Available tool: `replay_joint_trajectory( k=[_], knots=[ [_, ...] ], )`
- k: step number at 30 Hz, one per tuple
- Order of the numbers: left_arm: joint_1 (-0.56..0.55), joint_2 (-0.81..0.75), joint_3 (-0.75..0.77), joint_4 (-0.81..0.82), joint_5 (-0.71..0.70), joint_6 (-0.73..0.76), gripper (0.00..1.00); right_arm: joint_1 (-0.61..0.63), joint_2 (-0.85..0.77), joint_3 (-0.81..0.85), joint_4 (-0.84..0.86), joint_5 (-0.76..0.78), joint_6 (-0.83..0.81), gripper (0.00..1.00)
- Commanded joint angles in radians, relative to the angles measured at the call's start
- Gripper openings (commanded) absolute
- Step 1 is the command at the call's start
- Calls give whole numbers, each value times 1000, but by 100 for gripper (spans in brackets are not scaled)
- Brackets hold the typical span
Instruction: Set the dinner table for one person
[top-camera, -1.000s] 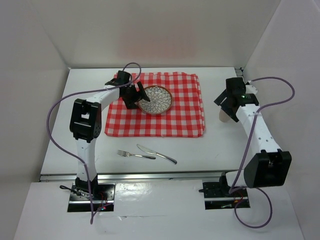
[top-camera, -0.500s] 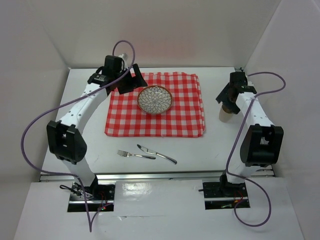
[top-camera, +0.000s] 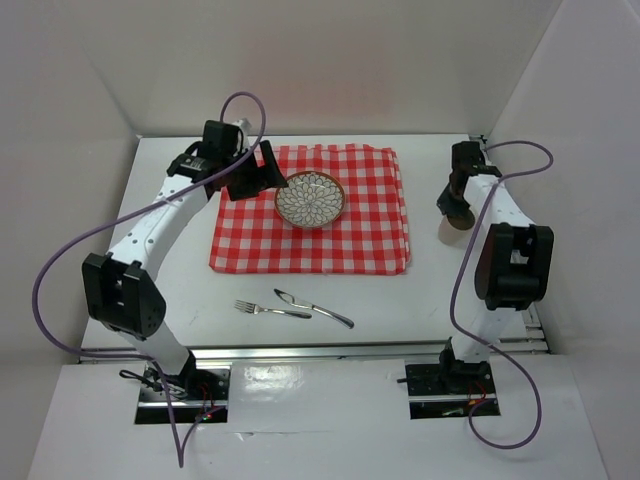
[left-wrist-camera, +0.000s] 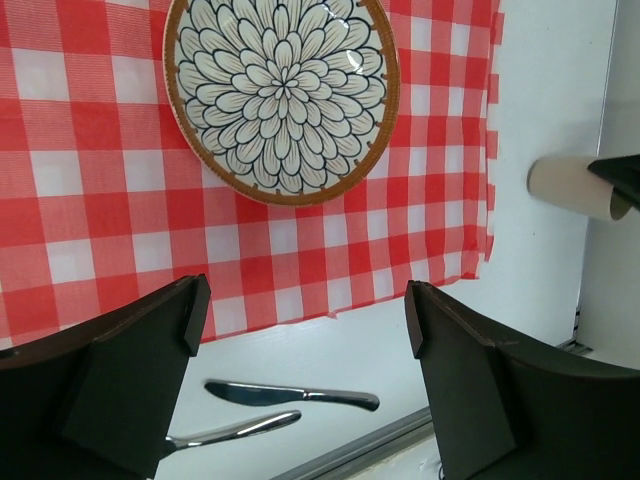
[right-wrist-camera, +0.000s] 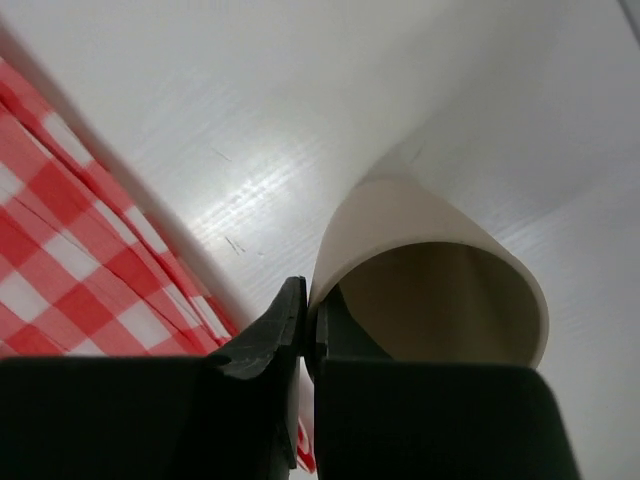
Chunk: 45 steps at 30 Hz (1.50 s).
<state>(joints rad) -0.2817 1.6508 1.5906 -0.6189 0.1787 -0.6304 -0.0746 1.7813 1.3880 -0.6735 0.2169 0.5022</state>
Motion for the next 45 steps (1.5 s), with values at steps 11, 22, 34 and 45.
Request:
replay_joint_trajectory(
  k=[11, 22, 34, 45],
  knots=[
    [-2, -155, -18, -65, -31, 46, 97, 209, 349, 765, -168, 0, -191, 0],
    [-11, -200, -130, -65, -41, 55, 96, 300, 569, 1005, -90, -68, -221, 0],
    [-11, -218, -176, -65, -31, 55, 96, 320, 687, 1080, -80, -31, -231, 0],
    [-11, -197, -219, -47, -42, 55, 96, 338, 707, 1091, -61, -57, -249, 0]
  ],
)
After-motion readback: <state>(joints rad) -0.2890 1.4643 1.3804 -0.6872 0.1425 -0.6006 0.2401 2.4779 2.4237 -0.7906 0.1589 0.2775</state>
